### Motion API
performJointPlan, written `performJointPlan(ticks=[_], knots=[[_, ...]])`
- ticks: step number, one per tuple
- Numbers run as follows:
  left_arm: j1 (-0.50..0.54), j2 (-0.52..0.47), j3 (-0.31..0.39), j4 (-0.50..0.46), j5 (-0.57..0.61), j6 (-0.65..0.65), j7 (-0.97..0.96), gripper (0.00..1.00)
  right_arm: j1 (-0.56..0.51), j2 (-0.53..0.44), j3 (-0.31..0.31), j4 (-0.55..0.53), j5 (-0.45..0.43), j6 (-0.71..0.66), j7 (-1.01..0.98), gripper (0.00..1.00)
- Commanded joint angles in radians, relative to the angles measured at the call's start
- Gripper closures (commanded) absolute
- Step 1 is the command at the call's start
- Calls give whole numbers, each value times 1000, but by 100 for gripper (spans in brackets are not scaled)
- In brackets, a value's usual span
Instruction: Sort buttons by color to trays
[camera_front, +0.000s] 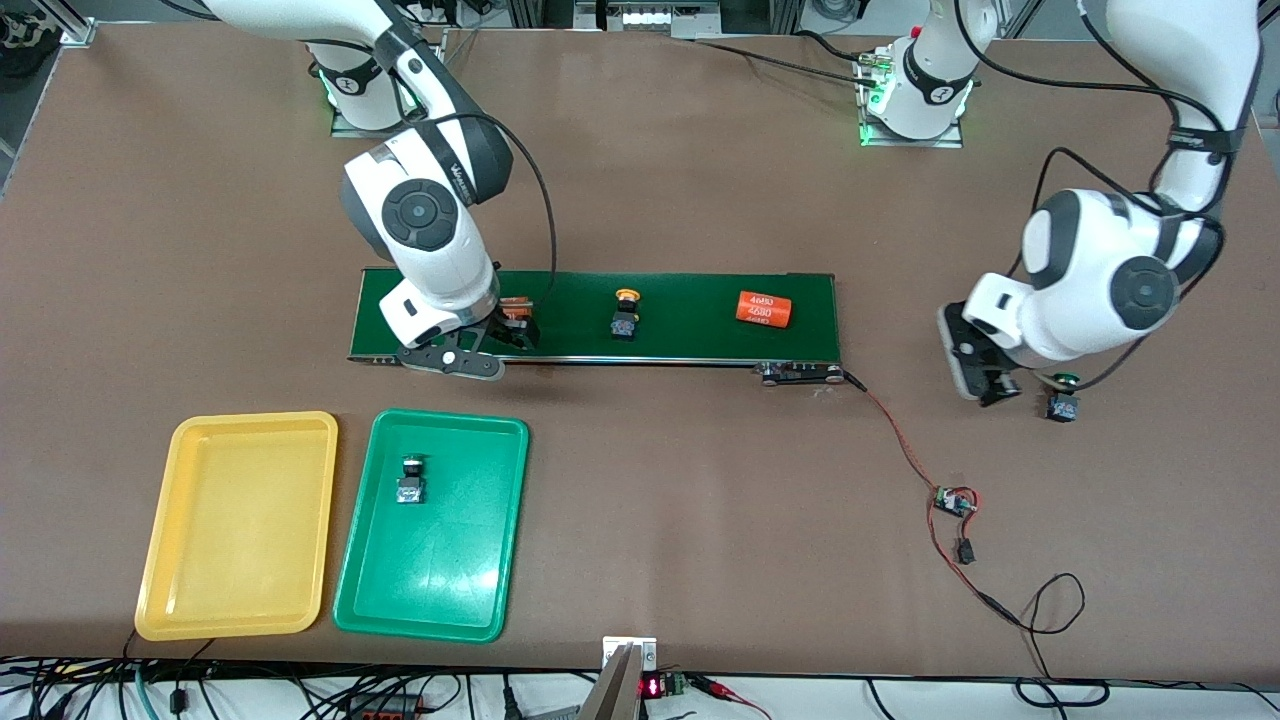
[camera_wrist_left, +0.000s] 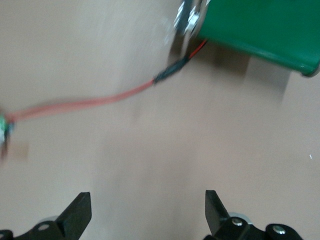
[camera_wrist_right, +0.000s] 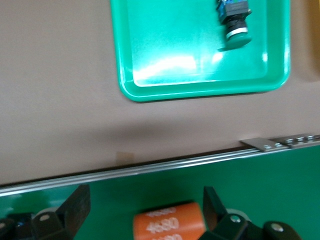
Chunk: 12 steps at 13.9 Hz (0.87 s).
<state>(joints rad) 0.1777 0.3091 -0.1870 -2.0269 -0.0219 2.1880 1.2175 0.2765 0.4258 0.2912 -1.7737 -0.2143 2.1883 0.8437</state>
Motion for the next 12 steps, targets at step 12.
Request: performJointPlan(ticks=[12], knots=[[164,-38,8,-186,109,90,-712,0,81,97,39,-7,0,160,256,0]])
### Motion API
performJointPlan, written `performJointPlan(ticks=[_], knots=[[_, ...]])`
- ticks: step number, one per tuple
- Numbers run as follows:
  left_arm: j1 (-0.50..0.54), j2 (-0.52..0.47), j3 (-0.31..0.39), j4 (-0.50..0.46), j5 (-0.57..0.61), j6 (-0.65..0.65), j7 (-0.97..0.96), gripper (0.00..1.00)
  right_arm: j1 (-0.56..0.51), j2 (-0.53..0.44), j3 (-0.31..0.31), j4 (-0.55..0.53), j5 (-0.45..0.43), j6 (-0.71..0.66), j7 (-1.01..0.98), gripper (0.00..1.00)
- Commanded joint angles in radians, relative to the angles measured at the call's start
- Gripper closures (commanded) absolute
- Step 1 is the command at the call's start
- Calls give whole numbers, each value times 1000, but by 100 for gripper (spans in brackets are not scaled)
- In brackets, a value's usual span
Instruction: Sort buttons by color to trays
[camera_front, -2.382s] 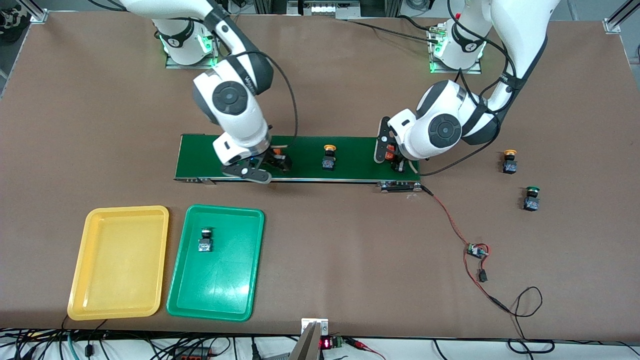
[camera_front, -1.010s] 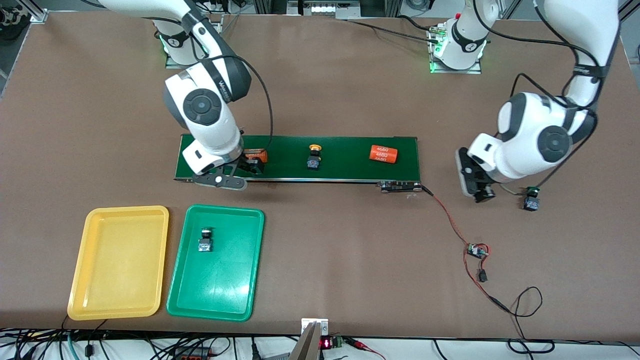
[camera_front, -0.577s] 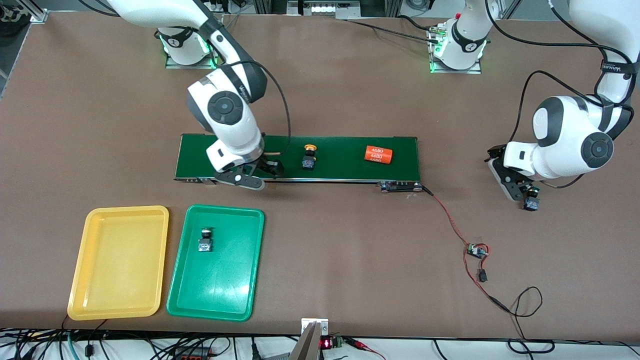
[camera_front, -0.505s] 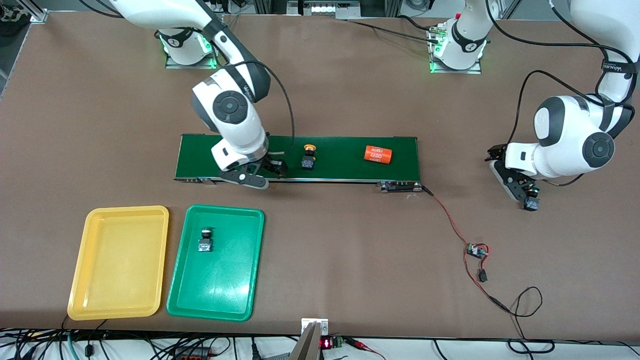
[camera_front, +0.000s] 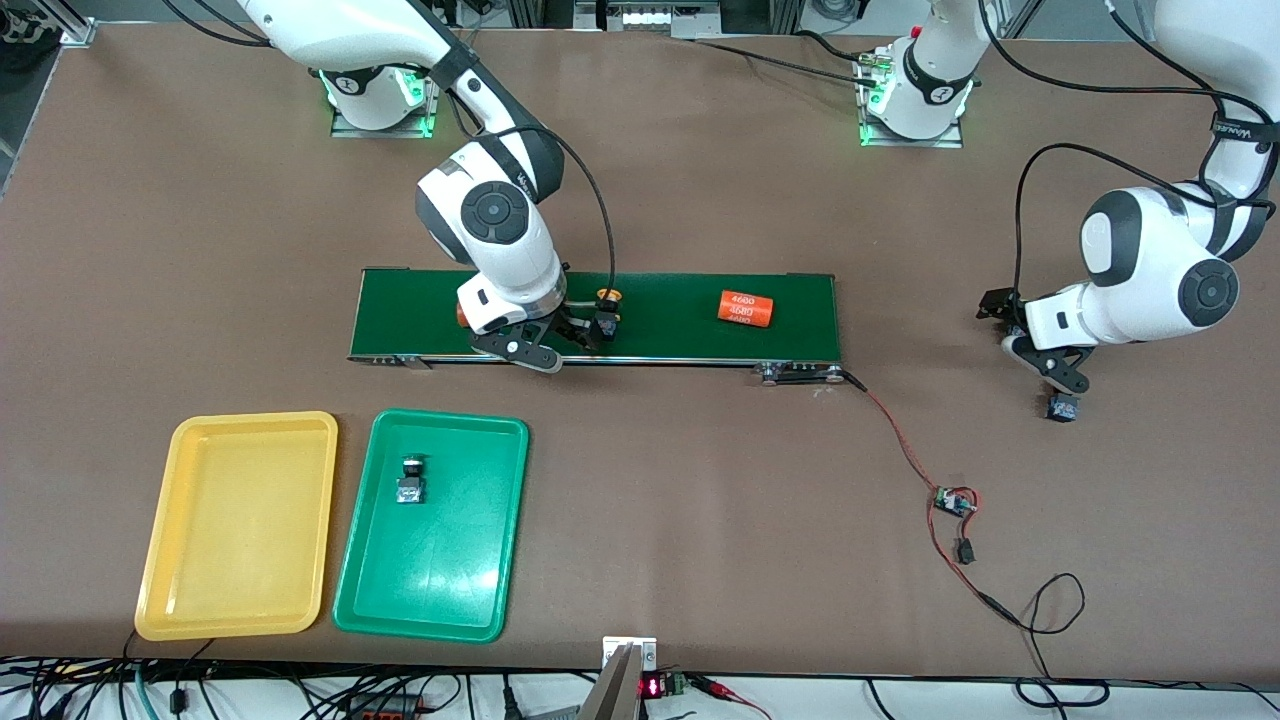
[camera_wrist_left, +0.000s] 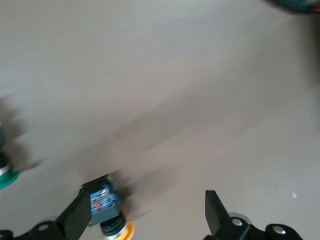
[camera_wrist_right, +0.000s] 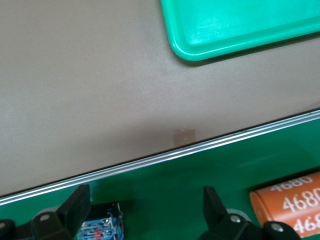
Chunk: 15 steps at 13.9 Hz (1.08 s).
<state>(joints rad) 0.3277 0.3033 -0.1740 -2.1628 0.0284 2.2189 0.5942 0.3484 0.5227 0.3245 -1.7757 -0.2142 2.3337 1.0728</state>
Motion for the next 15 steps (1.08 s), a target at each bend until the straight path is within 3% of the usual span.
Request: performJointPlan(ticks=[1,6,15], knots=[[20,-26,-5,-51,83,71,-124,0,11,8,5,-4,-5,16,50,0],[24,-3,-4,-81,105,96,-240,0,23,14,16,-27,-10,12,-78,0],[88,57,4,-83,205,157,-238,0,21,16,21,-57,-11,6,-163,0]])
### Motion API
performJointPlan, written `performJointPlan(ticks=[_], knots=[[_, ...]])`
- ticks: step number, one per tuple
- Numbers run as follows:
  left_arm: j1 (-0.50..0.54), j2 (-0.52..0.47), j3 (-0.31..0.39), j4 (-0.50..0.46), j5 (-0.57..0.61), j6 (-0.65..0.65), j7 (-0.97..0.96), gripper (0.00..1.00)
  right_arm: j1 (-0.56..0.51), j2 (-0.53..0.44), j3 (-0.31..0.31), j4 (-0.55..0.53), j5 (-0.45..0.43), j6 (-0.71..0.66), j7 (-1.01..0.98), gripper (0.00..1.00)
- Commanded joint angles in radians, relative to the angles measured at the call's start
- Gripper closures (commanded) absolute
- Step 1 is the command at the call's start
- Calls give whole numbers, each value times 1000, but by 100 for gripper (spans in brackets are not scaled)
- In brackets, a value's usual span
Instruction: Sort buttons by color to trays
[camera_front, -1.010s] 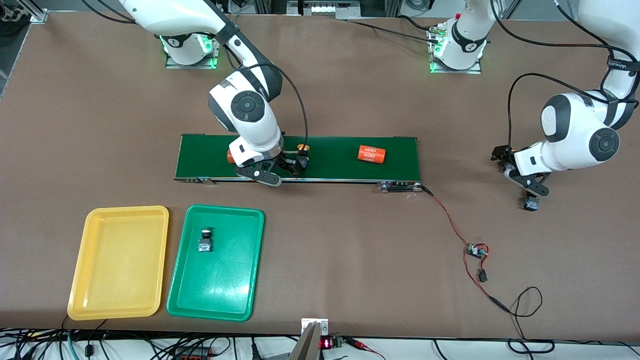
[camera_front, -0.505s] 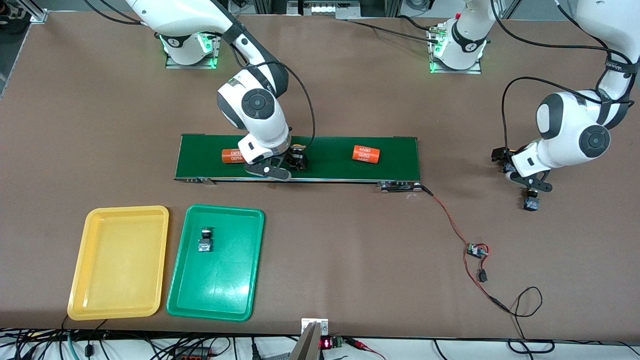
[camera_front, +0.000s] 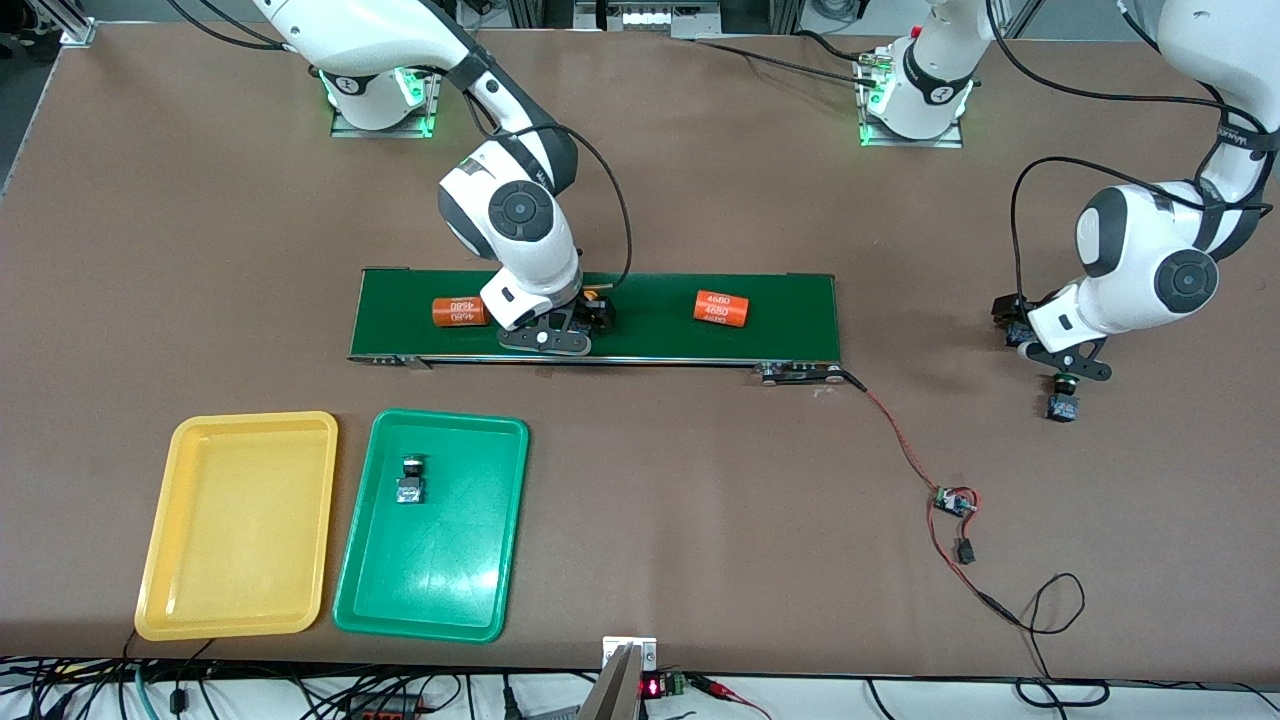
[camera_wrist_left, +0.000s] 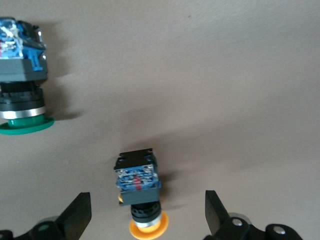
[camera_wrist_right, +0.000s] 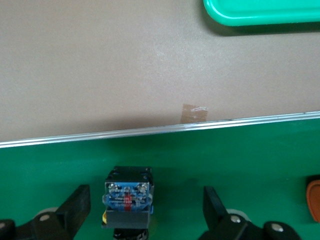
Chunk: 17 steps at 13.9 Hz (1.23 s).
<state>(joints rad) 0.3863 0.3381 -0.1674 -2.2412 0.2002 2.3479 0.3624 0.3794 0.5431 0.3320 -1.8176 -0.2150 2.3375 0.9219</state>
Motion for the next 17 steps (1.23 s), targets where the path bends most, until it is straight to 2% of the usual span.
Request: performJointPlan(ticks=[1,2,3,5,6,7,8,9,11,12,14,17], knots=[[40,35,-3,-3,34,31,-2,0,-11,-5,13,-19,-10,2,-17,0],[48,45,-3,-3,34,48,0,0,-14,-5,13,-25,-10,2,-32,6],[54,48,-3,-5,34,51,0,0,-19,-5,13,-31,-10,0,-46,16],[59,50,-3,-23,34,51,0,0,-25,-5,13,-35,-7,-1,-66,45],[59,48,-3,-27,34,48,-8,1,-33,-5,13,-35,-7,-3,-70,54],[59,45,-4,-37,34,48,-8,19,-39,-6,13,-34,-7,-3,-72,63],[59,45,-4,-38,34,45,-14,44,-42,-6,12,-31,-7,-3,-71,69],[57,45,-4,-38,34,38,-16,62,-46,-9,12,-26,-4,-3,-72,74],[54,44,-9,-38,34,22,-10,89,-62,-18,12,-20,-3,-18,-72,79],[52,35,-18,-35,34,11,-10,98,-77,-37,10,-3,-1,-53,-74,80],[46,1,-50,-12,21,-65,-19,100,-99,-52,6,67,-4,-156,-89,80],[5,-37,-98,38,-37,-169,-31,100,-160,-54,-13,177,0,-274,-253,79]])
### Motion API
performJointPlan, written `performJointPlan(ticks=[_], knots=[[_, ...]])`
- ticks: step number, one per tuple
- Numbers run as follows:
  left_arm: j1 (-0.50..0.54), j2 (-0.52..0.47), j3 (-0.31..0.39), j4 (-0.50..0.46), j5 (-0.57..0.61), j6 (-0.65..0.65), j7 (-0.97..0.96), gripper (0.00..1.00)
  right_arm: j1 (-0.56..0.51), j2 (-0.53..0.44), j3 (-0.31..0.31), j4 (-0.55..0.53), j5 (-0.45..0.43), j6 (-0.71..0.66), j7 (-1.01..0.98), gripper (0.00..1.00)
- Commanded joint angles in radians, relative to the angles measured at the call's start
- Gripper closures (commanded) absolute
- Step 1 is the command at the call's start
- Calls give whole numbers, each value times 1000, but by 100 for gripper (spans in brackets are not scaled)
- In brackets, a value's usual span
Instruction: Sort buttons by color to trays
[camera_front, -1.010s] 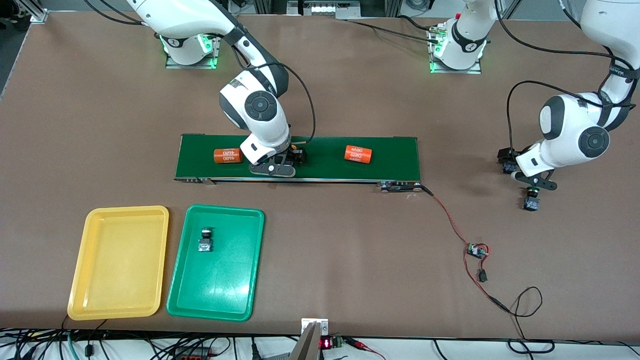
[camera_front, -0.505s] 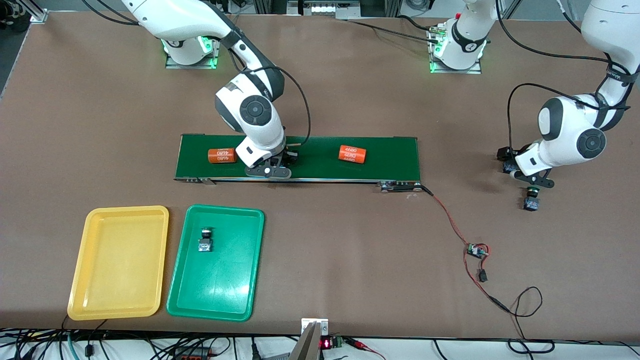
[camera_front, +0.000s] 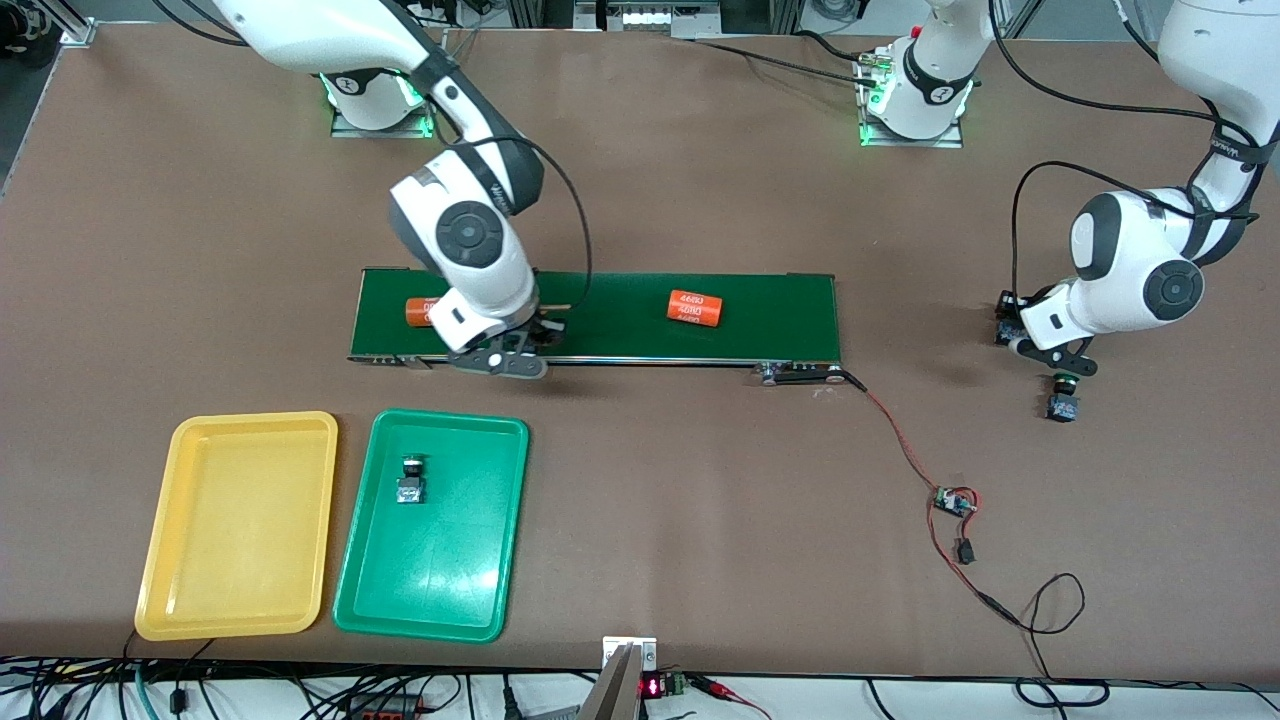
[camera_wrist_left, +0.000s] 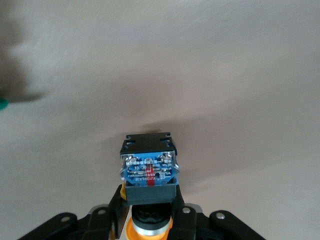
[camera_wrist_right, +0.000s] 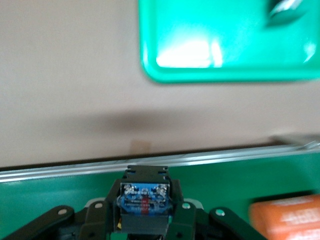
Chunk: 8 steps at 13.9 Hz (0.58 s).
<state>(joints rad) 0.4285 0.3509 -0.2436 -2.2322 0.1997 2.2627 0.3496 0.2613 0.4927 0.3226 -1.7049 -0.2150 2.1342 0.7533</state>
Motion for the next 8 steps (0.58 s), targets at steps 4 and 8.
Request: performJointPlan(ticks=[4,8], knots=[[-108,-122,-129,48,-86,-111,-75,100,-96,-11,-94,131,0,-128,-225,78],[-198,-142,-253,52,-192,-111,-343,100,-122,-11,-224,151,3,-145,-395,75]])
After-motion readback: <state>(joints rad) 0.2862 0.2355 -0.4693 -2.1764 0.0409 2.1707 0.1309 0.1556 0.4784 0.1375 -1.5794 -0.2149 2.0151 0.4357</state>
